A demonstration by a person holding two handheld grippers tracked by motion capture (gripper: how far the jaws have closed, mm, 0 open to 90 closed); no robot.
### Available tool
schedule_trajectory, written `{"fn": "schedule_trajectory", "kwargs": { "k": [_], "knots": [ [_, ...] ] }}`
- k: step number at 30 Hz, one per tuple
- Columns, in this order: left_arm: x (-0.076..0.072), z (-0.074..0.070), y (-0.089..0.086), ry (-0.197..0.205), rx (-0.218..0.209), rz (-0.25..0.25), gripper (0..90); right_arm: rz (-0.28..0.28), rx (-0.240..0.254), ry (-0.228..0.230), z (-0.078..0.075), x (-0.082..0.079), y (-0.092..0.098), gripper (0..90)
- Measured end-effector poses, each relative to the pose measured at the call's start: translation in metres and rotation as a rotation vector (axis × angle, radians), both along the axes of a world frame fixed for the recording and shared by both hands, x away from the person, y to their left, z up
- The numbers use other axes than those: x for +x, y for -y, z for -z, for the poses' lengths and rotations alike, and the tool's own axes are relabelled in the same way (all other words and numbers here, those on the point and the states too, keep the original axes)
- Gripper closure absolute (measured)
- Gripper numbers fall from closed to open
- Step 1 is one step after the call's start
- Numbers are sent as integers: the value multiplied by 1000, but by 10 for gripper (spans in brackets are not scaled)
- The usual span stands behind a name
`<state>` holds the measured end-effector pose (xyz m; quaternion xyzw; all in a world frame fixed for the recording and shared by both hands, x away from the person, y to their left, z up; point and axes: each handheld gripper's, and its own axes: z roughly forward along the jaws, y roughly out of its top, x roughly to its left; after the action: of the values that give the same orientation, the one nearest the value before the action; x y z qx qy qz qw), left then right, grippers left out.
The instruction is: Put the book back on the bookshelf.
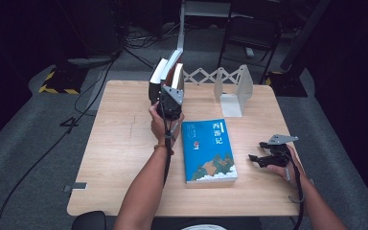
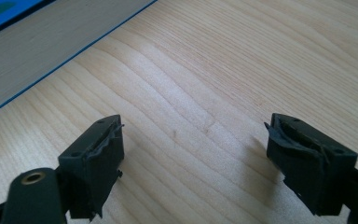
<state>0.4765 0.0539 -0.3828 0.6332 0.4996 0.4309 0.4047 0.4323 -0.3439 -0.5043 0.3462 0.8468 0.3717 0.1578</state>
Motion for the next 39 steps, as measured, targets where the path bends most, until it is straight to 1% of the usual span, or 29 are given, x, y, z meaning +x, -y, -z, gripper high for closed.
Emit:
{"fn": "schedule_trajectory", "kwargs": {
  "k": [3, 4, 7, 10, 11, 12, 13, 15, 17, 19, 22, 23, 27, 28, 30, 32, 33, 34, 35, 38, 39],
  "knots": [
    [4, 4, 0, -19, -3, 5, 743, 0, 0, 2, 0, 0, 0, 189],
    [8, 6, 1, -21, -1, -2, 743, 0, 2, 1, 0, 0, 0, 189],
    [19, 11, 4, -31, -21, -9, 743, 0, 0, 1, 0, 0, 0, 190],
    [29, 15, 9, -24, -11, -4, 743, -1, 1, 1, 0, 0, 0, 190],
    [29, 15, 9, -24, -11, -4, 743, -1, 0, 1, 0, 0, 0, 190],
    [37, 17, 11, -21, -14, -4, 743, -2, 1, 2, 0, 0, 0, 190],
    [37, 17, 11, -21, -14, -4, 742, -2, 1, 2, 0, 0, 0, 190],
    [43, 18, 12, -26, -26, -17, 743, -3, 0, 1, 0, 0, 0, 189],
    [48, 18, 14, -24, -17, -24, 743, -3, 1, 1, 0, 0, 0, 190],
    [52, 19, 16, -23, -10, -20, 742, -3, 2, 1, 0, 0, 0, 190],
    [56, 20, 21, -17, -14, -26, 742, -4, 2, 1, 0, 0, 0, 190],
    [57, 20, 22, -14, -9, -25, 741, -3, 1, 1, 0, 0, 0, 190],
    [60, 21, 23, -11, -3, -28, 734, -4, 2, 1, 0, 0, 0, 190],
    [60, 22, 22, -9, -11, -31, 729, -3, 1, 1, 0, 0, 0, 190],
    [59, 22, 21, -9, -10, -26, 711, -4, 3, 1, 0, 0, 0, 190],
    [56, 23, 22, 0, 2, -22, 684, -6, 2, 1, 0, 0, 0, 190],
    [55, 23, 22, -4, 13, -14, 668, -7, 2, 1, 0, 1, 0, 189],
    [52, 24, 23, -5, 13, -7, 637, -8, 2, 1, 0, 1, 0, 189],
    [52, 24, 23, -5, 13, -7, 633, -8, 2, 1, 0, 1, 0, 189],
    [49, 25, 20, -10, -13, 5, 618, -6, 0, 1, 0, 0, 0, 189],
    [48, 25, 19, -17, -12, 11, 618, -6, 0, 1, 0, 0, 0, 189]
  ]
}}
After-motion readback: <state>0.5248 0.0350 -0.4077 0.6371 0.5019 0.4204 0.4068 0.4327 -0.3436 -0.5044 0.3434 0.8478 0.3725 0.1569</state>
